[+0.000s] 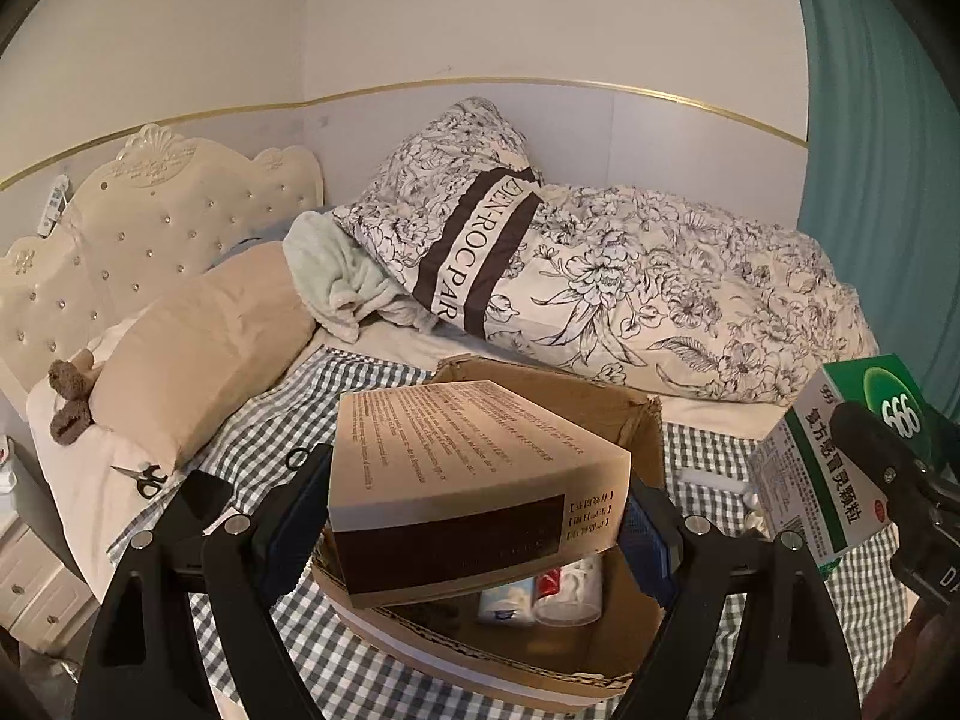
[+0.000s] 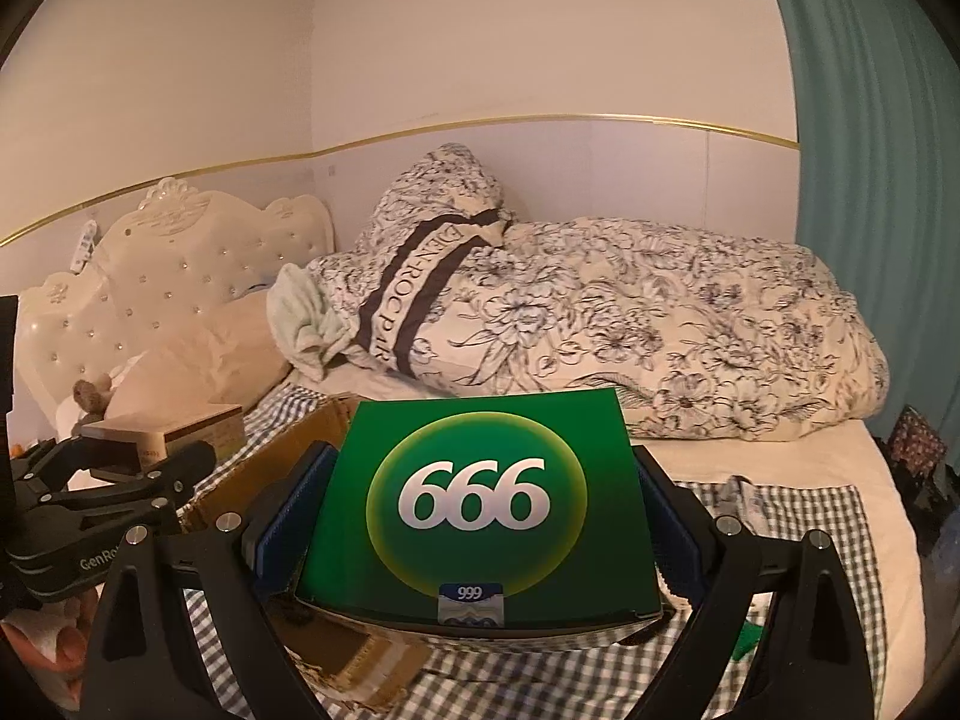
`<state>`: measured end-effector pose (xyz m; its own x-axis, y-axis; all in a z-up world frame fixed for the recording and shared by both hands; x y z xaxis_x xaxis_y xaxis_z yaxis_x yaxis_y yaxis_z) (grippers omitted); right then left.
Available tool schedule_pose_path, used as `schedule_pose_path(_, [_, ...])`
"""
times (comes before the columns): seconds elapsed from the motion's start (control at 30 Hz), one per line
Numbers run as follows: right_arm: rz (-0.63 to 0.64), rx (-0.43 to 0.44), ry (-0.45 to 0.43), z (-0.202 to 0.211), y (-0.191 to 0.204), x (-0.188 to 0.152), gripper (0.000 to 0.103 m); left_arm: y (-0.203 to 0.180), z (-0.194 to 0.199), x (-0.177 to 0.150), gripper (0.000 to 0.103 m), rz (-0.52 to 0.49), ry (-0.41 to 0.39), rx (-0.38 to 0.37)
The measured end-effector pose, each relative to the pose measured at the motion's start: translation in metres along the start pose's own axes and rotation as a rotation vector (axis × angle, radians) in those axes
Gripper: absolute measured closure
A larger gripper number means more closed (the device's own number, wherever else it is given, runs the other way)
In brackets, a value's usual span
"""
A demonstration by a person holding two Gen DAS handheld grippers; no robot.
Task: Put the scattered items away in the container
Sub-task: 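Lower the tan box and green medicine box into the cardboard box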
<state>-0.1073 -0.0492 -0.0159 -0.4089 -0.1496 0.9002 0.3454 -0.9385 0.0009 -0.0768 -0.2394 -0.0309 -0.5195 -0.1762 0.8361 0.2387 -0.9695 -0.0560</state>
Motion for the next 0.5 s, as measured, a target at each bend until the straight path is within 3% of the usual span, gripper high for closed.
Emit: schedule_pose_path(0.5, [0.03, 0.059, 0.036, -0.048, 0.04, 0.0, 0.009, 0.017, -0.041, -0.01, 0.016, -0.004, 0.063, -0.011])
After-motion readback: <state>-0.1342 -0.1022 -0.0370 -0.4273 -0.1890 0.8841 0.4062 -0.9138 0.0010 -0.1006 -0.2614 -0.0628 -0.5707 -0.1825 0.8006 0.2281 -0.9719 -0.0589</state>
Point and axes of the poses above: each gripper's, at about its wrist camera, not at the fingertips, and z roughly against the way its jaws point, y to its left, x to its top, the point moved 5 cm from there along -z, roughly the way its jaws point, and after that the axes turned 4 degrees about -x, right-handed, at the moved point
